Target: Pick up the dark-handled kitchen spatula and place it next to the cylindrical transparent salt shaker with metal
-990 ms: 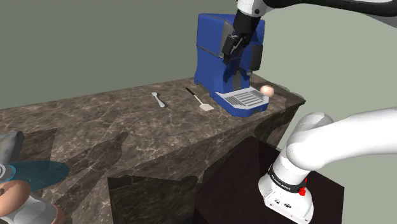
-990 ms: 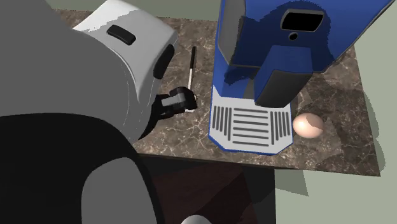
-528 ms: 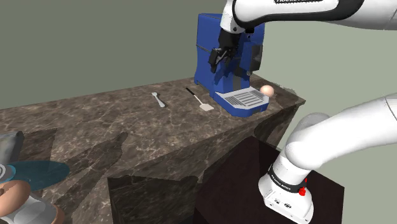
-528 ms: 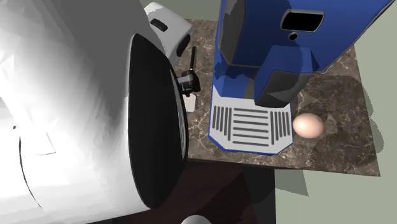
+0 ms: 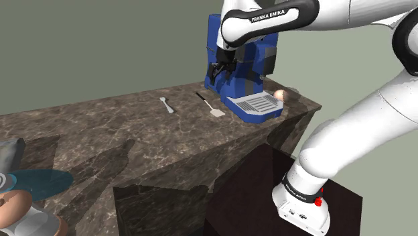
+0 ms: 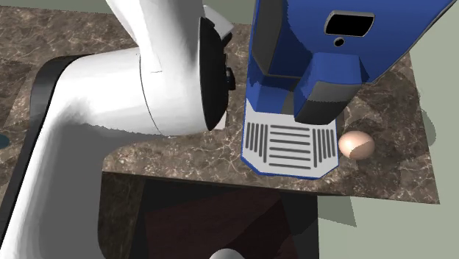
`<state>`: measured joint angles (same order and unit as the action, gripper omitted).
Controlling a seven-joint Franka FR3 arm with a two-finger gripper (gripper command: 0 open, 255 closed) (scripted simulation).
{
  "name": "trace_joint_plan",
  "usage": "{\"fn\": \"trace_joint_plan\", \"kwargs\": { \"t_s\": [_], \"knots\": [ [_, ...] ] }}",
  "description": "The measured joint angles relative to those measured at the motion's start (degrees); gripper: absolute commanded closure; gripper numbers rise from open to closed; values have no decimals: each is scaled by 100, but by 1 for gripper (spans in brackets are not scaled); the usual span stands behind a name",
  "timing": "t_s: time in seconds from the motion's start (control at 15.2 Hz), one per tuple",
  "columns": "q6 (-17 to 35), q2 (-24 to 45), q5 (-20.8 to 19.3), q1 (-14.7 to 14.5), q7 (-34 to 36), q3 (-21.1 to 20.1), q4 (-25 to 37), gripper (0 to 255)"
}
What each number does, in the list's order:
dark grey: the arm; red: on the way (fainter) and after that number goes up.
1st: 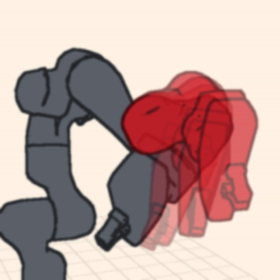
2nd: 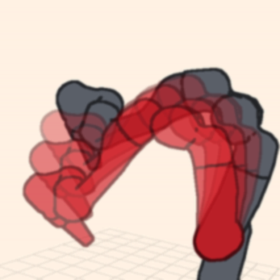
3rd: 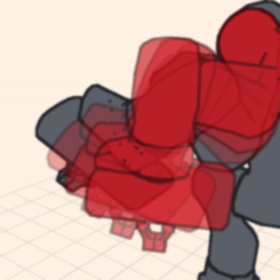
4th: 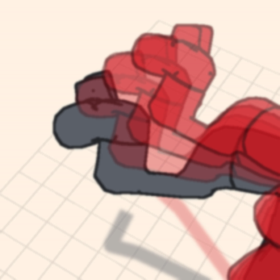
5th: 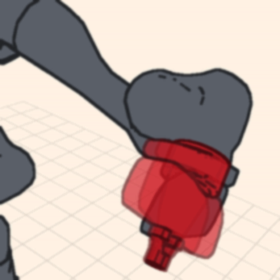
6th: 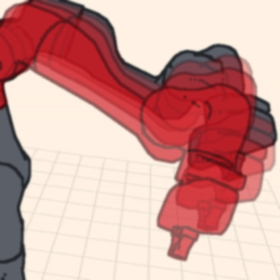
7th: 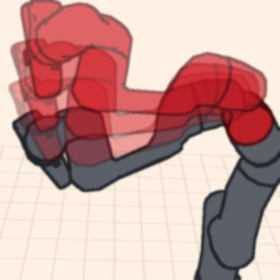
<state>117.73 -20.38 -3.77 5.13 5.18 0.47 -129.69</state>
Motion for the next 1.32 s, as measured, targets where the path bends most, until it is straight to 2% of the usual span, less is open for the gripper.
{"fn": "trace_joint_plan", "kwargs": {
  "t_s": [0.59,0.86,1.32],
  "knots": [
    [845,1858,190,180,226,201,713,0],
    [1042,2747,336,245,316,260,1274,0],
    [1501,3194,391,273,320,273,1224,0]
  ]
}}
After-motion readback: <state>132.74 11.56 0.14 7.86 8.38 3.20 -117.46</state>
